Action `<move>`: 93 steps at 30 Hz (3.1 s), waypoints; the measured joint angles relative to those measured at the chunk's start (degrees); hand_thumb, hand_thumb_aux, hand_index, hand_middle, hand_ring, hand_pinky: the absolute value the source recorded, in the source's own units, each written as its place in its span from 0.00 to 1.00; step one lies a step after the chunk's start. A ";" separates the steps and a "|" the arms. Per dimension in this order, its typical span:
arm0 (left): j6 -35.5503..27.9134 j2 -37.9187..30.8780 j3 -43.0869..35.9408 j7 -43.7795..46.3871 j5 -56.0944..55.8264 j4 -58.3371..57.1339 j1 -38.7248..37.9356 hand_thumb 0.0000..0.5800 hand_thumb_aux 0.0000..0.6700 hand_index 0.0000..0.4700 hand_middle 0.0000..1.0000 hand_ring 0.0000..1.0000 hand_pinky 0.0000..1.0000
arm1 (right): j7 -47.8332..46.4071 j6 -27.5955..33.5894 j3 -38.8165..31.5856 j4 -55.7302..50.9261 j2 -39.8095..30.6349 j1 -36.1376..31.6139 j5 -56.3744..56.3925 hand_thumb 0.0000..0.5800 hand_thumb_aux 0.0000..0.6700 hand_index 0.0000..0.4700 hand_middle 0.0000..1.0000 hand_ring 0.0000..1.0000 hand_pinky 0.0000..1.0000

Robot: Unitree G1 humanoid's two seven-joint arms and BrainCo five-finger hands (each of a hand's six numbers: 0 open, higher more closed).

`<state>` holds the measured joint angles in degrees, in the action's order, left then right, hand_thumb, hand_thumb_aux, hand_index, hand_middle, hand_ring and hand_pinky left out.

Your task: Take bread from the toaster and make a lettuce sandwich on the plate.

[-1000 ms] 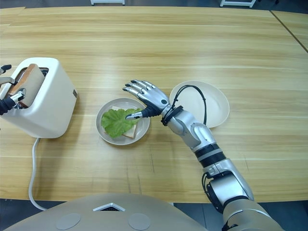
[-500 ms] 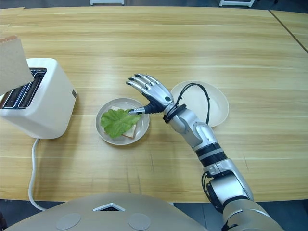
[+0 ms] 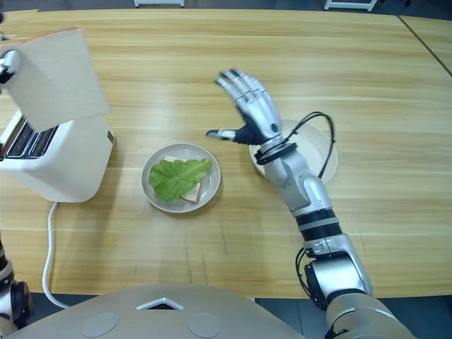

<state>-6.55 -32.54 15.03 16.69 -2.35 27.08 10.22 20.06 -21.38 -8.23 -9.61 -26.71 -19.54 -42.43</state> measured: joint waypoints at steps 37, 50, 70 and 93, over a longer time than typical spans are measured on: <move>7.55 10.97 -27.86 11.39 10.04 -39.24 5.58 0.00 0.00 0.00 0.00 0.00 0.00 | 6.23 1.89 3.54 0.89 0.44 1.56 0.42 0.00 0.00 0.00 0.00 0.00 0.00; 9.06 6.97 -24.81 3.53 21.25 -27.88 5.74 0.00 0.00 0.00 0.00 0.00 0.00 | 5.80 0.95 3.23 0.77 0.17 1.82 0.48 0.00 0.00 0.00 0.00 0.00 0.00; 14.41 -9.43 -4.41 34.71 -2.54 11.91 -46.32 1.00 1.00 1.00 1.00 1.00 1.00 | -53.67 1.29 -13.34 36.16 -22.18 30.04 37.18 1.00 1.00 1.00 1.00 1.00 1.00; 23.11 1.26 -33.87 18.05 20.17 -29.37 -12.15 1.00 1.00 1.00 1.00 1.00 1.00 | -42.42 -3.47 -25.80 8.27 -2.71 14.47 5.11 1.00 1.00 1.00 1.00 1.00 1.00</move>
<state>16.56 -31.28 -18.84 34.74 17.82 -2.29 -1.93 -22.36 -24.85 -34.03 -1.34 -29.42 -5.07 -37.32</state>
